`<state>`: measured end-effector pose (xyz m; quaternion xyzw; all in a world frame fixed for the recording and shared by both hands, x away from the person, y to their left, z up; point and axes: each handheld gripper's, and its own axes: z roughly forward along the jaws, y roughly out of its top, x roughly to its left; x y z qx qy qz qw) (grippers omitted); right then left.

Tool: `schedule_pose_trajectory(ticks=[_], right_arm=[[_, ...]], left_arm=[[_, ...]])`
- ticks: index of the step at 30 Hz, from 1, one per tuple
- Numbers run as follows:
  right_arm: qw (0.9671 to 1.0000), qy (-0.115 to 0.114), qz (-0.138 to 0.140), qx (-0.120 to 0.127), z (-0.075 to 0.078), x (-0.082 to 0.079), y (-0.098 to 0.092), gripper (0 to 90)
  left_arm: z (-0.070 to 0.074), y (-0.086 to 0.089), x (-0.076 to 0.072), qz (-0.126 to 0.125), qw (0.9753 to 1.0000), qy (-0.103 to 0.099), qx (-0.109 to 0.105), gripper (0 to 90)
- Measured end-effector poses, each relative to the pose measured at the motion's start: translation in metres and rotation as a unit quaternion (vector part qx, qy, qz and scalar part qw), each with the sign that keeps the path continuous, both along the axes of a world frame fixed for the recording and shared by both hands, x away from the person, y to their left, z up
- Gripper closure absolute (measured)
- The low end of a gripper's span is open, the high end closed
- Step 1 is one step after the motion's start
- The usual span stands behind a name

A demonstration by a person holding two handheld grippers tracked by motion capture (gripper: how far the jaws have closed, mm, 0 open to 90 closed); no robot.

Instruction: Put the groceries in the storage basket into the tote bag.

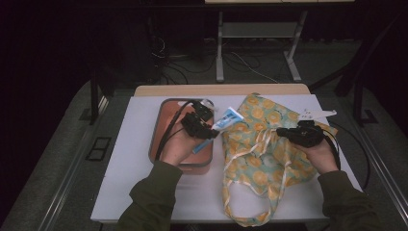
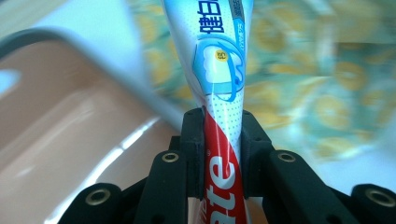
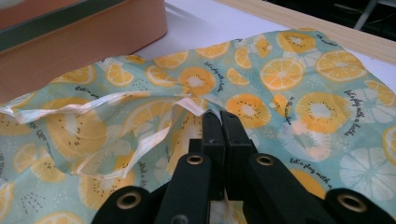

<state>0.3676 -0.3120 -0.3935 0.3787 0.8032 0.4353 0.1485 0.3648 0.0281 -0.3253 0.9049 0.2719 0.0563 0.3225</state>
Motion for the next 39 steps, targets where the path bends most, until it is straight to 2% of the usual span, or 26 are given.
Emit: schedule_pose_trajectory(ticks=[5, 10, 14, 19, 22, 23, 26, 28, 31, 33, 36, 37, 39], right_arm=[[1.0, 0.0, -0.001, 0.0, 0.001, 0.0, -0.001, 89.5], [1.0, -0.002, -0.002, 0.0, 0.001, -0.001, -0.001, 89.5], [1.0, -0.005, -0.002, 0.002, 0.002, -0.001, -0.002, 89.5], [0.9999, -0.011, 0.002, 0.006, 0.005, -0.003, -0.001, 89.6], [0.9999, -0.012, 0.004, 0.007, 0.005, -0.003, 0.0, 89.5], [0.9999, -0.012, 0.004, 0.007, 0.005, -0.003, 0.0, 89.5], [0.9998, -0.015, 0.007, 0.008, 0.006, -0.003, 0.0, 89.5], [0.9998, -0.016, 0.008, 0.009, 0.006, -0.004, 0.001, 89.5], [0.9997, -0.019, 0.01, 0.012, 0.007, -0.004, 0.001, 89.5], [0.9997, -0.02, 0.011, 0.013, 0.007, -0.004, 0.001, 89.5], [0.9996, -0.021, 0.01, 0.014, 0.008, -0.005, 0.001, 89.5], [0.9996, -0.021, 0.01, 0.014, 0.008, -0.005, 0.0, 89.5], [0.9996, -0.021, 0.009, 0.016, 0.008, -0.005, 0.0, 89.5]], left_arm=[[-0.007, -0.028, -0.021, -0.051, 0.9986, 0.012, 0.006, 75.2], [-0.024, -0.055, -0.042, -0.096, 0.9947, 0.027, 0.027, 75.2], [-0.04, -0.069, -0.05, -0.112, 0.9917, 0.039, 0.049, 75.3], [-0.058, -0.088, -0.05, -0.124, 0.9879, 0.061, 0.07, 75.3], [-0.066, -0.1, -0.044, -0.119, 0.9873, 0.063, 0.083, 75.2], [-0.068, -0.104, -0.042, -0.112, 0.9883, 0.063, 0.082, 75.2], [-0.074, -0.116, -0.035, -0.104, 0.9879, 0.07, 0.091, 75.1], [-0.079, -0.124, -0.031, -0.103, 0.9867, 0.074, 0.102, 75.0], [-0.085, -0.134, -0.024, -0.093, 0.9873, 0.071, 0.108, 74.8], [-0.089, -0.138, -0.019, -0.083, 0.9894, 0.065, 0.1, 74.6], [-0.092, -0.137, -0.014, -0.077, 0.9922, 0.062, 0.076, 72.2], [-0.09, -0.134, -0.014, -0.077, 0.9933, 0.058, 0.063, 70.6], [-0.083, -0.127, -0.016, -0.078, 0.9941, 0.051, 0.054, 67.5]])
